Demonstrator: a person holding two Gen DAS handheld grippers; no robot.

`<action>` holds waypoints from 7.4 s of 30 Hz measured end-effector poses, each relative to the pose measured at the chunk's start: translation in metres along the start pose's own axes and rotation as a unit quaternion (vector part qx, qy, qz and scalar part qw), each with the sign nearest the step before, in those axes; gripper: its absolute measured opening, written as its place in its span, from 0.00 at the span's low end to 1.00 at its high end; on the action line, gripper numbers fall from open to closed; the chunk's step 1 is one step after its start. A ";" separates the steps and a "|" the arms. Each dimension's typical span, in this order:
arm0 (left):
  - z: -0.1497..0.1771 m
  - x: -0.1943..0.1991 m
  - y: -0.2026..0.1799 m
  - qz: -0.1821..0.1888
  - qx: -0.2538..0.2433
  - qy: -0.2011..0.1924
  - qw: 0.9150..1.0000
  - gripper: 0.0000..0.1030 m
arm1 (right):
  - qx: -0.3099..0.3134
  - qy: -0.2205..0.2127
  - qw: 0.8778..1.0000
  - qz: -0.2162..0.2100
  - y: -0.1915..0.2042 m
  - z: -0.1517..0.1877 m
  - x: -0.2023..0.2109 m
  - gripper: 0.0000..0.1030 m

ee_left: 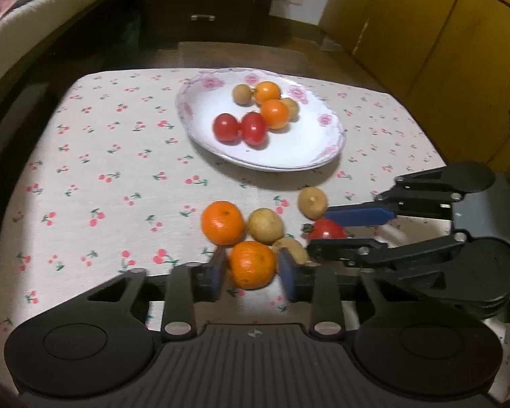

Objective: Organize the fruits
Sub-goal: 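Grasp a red tomato with the right tool while the left tool grasps a tangerine, then carry the tomato and tangerine over the white bowl and open both tools, then move both tools back to the pile, each toward a brown fruit, then grasp a brown fruit with the left tool while the right tool grasps another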

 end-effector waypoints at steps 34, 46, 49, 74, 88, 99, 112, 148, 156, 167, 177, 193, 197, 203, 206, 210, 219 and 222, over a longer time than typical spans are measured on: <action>-0.039 0.013 -0.024 0.008 -0.024 -0.056 0.998 0.38 | -0.042 -0.044 0.998 0.014 -0.019 -0.024 0.030 0.54; -0.078 -0.009 -0.024 0.004 -0.024 -0.081 0.996 0.38 | -0.083 -0.067 0.992 0.060 -0.062 -0.046 0.027 0.54; -0.083 -0.014 -0.022 0.002 -0.022 -0.083 0.996 0.38 | -0.090 -0.068 0.991 0.069 -0.070 -0.050 0.021 0.54; -0.088 -0.032 -0.017 -0.004 -0.007 -0.075 0.997 0.39 | -0.092 -0.063 0.990 0.081 -0.082 -0.056 -0.008 0.54; -0.088 -0.026 -0.020 -0.004 -0.009 -0.081 0.997 0.39 | -0.095 -0.073 0.989 0.084 -0.084 -0.058 -0.003 0.54; -0.061 -0.001 -0.027 -0.022 -0.014 -0.076 0.997 0.47 | -0.079 -0.072 0.991 0.080 -0.071 -0.049 0.018 0.54; -0.007 0.016 -0.047 -0.007 0.023 -0.056 0.998 0.49 | -0.056 -0.053 0.996 0.050 -0.034 -0.025 0.037 0.54; 0.006 -0.019 -0.042 -0.052 0.002 -0.038 0.998 0.46 | -0.047 0.002 0.999 0.013 -0.023 -0.014 -0.006 0.49; 0.004 -0.011 -0.045 -0.039 0.000 -0.040 0.998 0.32 | -0.041 0.000 0.999 0.007 -0.021 -0.015 -0.001 0.43; 0.007 -0.015 -0.047 -0.040 -0.010 -0.033 0.999 0.48 | -0.054 0.006 0.999 -0.004 -0.019 -0.020 -0.010 0.49; 0.010 -0.018 -0.044 -0.048 -0.008 -0.026 0.998 0.53 | -0.060 0.008 0.998 -0.014 -0.013 -0.023 -0.020 0.53; 0.014 -0.026 -0.042 -0.044 -0.001 -0.017 0.999 0.56 | -0.049 0.024 0.998 -0.024 -0.003 -0.027 -0.036 0.53; 0.012 -0.025 -0.038 -0.040 0.013 -0.020 0.999 0.48 | -0.050 0.018 0.998 -0.025 -0.003 -0.027 -0.037 0.53; 0.012 -0.019 -0.042 -0.033 0.009 -0.026 0.999 0.42 | -0.058 0.006 0.998 -0.026 -0.009 -0.029 -0.023 0.53; 0.013 -0.018 -0.044 -0.036 0.005 -0.022 0.999 0.41 | -0.063 -0.001 0.998 -0.021 -0.011 -0.031 -0.012 0.53; 0.015 -0.025 -0.042 -0.032 0.013 -0.009 0.999 0.41 | -0.069 -0.001 0.998 -0.009 -0.018 -0.030 0.002 0.53; 0.006 -0.035 -0.043 -0.033 0.020 -0.020 0.999 0.57 | -0.080 -0.002 0.997 0.011 -0.034 -0.022 0.029 0.53; 0.006 -0.036 -0.044 -0.038 0.021 -0.029 0.999 0.57 | -0.080 -0.001 0.997 0.014 -0.036 -0.018 0.035 0.53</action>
Point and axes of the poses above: each gripper's, at about its wrist camera, not at the fingertips, and x roughly against the way its jaws point, y to its left, z to its underside, the point moved 6 cm from there along -x, roughly the way its jaws point, and after that the axes turned 11 degrees about z, right-handed, at the moved point
